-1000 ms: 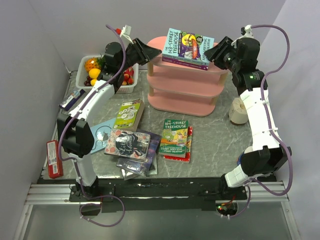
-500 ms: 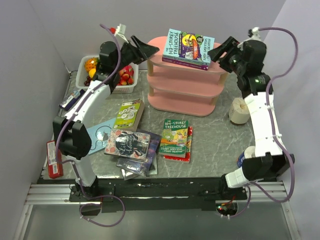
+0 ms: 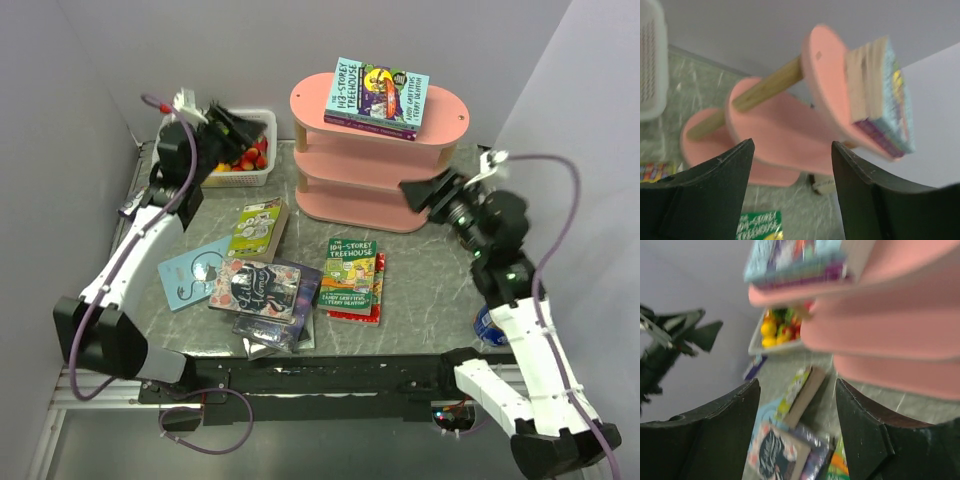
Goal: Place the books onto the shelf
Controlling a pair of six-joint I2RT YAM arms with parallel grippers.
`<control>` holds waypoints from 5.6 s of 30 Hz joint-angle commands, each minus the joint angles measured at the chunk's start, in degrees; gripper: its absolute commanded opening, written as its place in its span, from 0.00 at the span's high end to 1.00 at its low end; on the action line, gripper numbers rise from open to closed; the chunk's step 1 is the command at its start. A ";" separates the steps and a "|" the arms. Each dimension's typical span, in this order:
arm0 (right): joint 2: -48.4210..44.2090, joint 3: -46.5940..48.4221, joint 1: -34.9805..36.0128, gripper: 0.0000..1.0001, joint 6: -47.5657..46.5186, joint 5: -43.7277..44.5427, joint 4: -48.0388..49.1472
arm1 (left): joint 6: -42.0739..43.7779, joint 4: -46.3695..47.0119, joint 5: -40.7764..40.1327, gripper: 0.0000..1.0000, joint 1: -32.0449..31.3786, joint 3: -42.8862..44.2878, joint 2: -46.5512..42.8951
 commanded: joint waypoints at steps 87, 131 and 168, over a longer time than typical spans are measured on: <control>17.72 -43.80 10.15 0.27 9.31 -11.71 28.80 | -2.20 -1.31 -11.66 0.78 -31.02 -30.18 23.89; 7.09 3.22 10.41 1.00 -3.69 -67.35 -18.30 | 1.85 11.07 39.04 0.04 -9.84 -39.59 -35.88; 4.55 23.97 15.34 0.28 -8.01 -25.21 -27.46 | -12.83 30.07 31.09 0.99 -10.28 -27.47 -30.69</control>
